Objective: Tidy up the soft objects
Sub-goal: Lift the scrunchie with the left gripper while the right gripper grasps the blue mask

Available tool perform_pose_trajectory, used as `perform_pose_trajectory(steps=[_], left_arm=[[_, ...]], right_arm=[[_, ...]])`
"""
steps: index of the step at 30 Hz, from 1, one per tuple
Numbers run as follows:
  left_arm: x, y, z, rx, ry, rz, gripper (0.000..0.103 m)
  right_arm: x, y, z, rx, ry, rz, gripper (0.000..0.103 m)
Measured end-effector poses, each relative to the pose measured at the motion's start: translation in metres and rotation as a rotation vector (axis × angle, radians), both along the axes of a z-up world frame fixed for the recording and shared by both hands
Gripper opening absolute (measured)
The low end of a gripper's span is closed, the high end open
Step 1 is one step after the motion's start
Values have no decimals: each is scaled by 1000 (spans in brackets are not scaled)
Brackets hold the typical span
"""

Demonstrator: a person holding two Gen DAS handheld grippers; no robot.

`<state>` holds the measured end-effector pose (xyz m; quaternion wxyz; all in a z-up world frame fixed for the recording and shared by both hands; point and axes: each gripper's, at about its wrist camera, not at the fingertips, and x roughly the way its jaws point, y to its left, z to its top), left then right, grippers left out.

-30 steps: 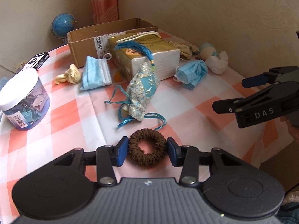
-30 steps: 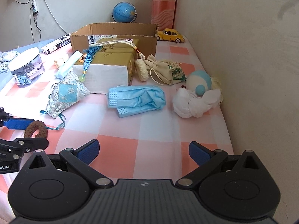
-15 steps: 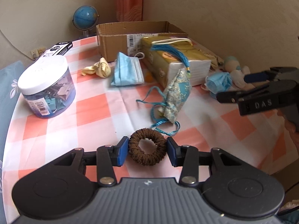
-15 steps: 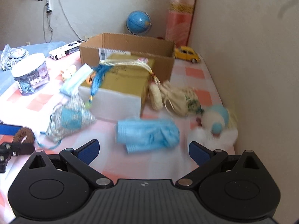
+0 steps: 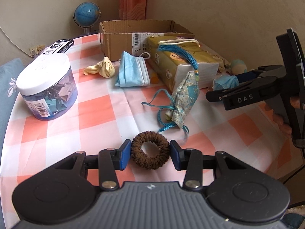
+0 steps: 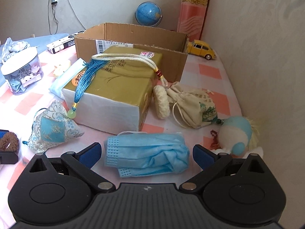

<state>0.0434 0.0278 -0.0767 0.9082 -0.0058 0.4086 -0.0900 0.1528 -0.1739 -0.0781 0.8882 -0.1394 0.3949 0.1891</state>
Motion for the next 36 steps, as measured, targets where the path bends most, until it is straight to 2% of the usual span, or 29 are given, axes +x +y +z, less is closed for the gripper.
perform_pose_trajectory(steps=[2,4,6,12,20,24,29,36], left_arm=[[0,0,0,2,2,-6,43],[0,0,1,6,6,-13,43],[0,0,2,7,9,-21,43],[-2,1,11,11,17,-43,42],[-2,-1,39,22,15,-96,42],[10,-1,57,25,-13,-108,42],[38,-2,81,35,-65,-117,42],[102,-1,106,77,-138,-88,42]], right_arm=[[0,0,-1,3,4,5,103],[-1,0,0,5,8,7,98],[-3,1,1,-4,13,5,87],[-15,-4,12,-6,6,-21,78],[-45,-16,46,29,-56,-37,77],[-54,-21,61,50,-85,-41,77],[-57,-22,74,66,-112,-48,77],[-49,-22,84,96,-133,-59,77]])
